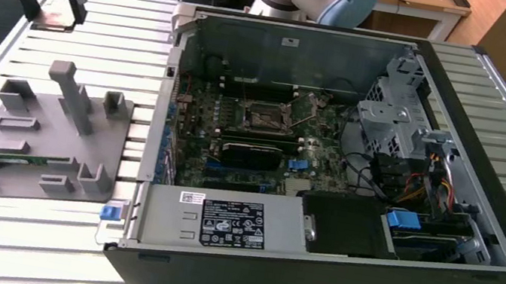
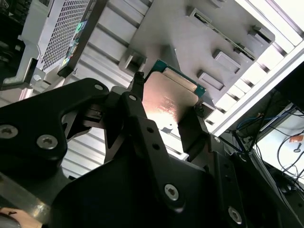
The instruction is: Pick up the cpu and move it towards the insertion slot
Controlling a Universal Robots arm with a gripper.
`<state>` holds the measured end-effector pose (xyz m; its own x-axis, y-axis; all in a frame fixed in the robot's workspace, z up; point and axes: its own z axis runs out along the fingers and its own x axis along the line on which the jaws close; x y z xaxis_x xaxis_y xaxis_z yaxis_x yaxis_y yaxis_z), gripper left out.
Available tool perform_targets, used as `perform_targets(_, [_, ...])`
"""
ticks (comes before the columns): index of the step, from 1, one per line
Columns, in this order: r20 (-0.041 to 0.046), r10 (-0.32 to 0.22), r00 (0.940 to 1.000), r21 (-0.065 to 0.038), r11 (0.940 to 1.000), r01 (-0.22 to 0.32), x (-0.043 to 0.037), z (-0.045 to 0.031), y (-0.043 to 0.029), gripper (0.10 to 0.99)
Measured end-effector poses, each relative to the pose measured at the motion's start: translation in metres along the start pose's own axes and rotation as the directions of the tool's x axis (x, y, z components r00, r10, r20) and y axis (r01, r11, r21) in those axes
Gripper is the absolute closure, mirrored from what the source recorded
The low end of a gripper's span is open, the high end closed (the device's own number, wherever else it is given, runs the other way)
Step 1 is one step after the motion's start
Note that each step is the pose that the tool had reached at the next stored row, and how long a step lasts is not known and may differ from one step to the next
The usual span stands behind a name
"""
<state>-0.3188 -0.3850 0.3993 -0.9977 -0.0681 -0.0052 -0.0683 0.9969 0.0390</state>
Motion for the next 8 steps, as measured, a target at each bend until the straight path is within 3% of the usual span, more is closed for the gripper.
perform_targets(8, [0.0000,0.000,1.0000,0.000,1.0000,0.000,-0.0115,0.0003,0.0011,0.545])
